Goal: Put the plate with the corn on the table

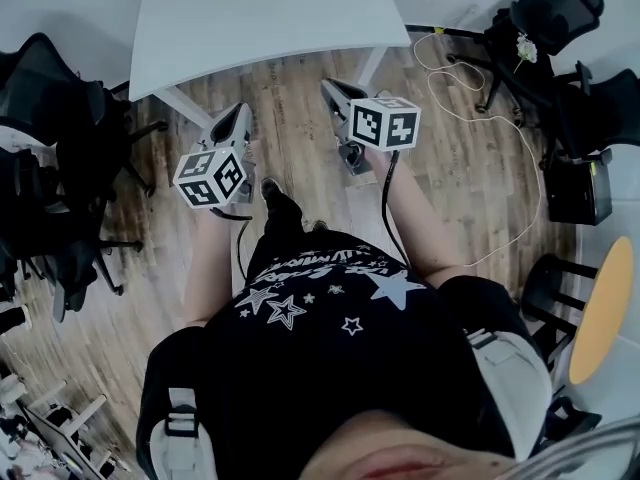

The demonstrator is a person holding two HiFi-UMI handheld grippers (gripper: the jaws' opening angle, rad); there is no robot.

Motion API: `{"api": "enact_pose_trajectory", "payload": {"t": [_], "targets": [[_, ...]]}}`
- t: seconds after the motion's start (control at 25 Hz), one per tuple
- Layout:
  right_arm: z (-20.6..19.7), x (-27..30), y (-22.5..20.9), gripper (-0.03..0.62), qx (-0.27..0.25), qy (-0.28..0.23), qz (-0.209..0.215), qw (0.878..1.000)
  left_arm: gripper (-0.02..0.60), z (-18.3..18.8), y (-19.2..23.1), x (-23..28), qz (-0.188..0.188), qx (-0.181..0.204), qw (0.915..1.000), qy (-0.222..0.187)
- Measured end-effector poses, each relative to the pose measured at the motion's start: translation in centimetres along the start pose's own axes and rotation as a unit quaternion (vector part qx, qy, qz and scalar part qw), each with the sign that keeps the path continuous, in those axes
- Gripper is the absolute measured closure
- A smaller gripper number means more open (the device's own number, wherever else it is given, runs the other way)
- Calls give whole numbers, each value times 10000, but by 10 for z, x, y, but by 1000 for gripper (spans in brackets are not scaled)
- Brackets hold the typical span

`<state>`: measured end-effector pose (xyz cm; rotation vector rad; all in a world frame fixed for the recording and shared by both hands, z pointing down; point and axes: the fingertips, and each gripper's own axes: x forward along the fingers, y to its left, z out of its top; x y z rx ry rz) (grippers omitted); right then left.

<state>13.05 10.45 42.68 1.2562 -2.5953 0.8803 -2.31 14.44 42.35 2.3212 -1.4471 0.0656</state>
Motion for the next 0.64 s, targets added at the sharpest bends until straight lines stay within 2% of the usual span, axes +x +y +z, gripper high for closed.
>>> {"api": "enact_pose_trajectory", "payload": {"t": [0.4,0.64], "targets": [[-28,-21,14,588,42,68,25,10000,575,-21,-14,-34,86,12,10000,38],[-29,-30,15,588,44,61,23,10000,575,-23,-23,-42,69,52,10000,13]]}}
